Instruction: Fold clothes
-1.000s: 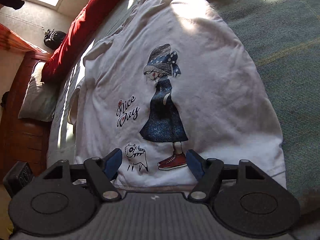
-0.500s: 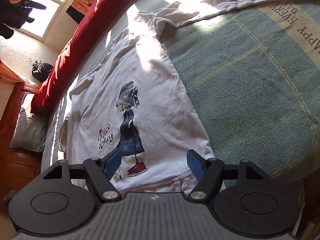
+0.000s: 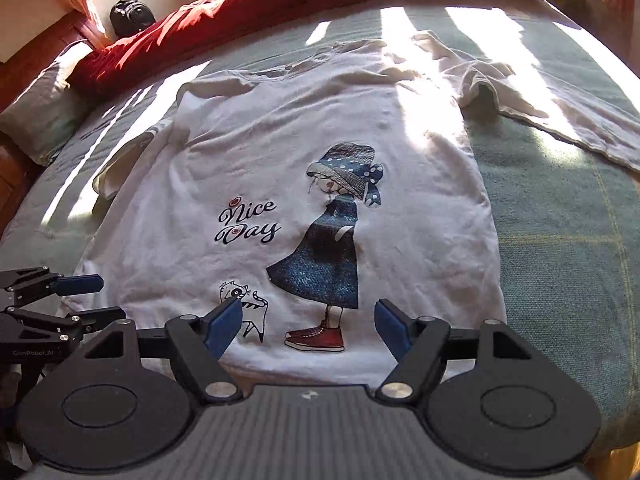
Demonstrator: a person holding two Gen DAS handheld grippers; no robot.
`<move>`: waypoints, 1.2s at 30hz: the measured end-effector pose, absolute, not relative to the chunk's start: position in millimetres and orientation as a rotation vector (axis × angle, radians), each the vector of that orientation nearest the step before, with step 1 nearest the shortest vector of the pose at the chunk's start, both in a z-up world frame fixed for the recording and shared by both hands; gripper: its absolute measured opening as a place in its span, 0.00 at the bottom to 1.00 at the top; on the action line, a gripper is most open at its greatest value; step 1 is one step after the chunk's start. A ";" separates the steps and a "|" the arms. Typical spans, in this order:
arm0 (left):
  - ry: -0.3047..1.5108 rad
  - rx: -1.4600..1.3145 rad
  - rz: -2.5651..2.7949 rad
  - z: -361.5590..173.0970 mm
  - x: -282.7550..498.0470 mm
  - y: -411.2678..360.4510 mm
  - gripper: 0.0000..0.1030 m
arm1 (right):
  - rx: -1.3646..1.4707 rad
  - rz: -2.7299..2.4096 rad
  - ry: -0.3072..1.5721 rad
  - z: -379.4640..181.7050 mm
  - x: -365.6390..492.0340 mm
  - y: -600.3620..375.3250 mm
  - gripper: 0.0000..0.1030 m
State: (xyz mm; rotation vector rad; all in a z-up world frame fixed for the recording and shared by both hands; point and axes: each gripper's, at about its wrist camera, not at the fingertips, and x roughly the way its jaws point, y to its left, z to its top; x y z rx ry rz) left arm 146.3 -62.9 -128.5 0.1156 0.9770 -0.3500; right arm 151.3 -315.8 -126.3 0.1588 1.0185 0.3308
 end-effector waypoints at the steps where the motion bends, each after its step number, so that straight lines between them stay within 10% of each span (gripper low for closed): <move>1: 0.983 0.121 -0.353 -133.8 145.9 -65.8 0.62 | 0.101 0.348 1.014 -129.6 154.8 -302.2 0.75; 11: 0.985 0.270 -0.406 -152.4 102.3 -73.9 0.72 | -0.178 0.380 1.092 -155.2 126.1 -274.2 0.93; 27: 1.004 0.072 -0.344 -151.0 188.7 -64.2 0.72 | -0.057 0.302 1.082 -141.4 190.9 -270.8 0.93; 36: 0.999 0.047 -0.426 -163.8 165.0 -49.2 0.99 | -0.013 0.286 1.104 -164.1 182.9 -274.6 1.00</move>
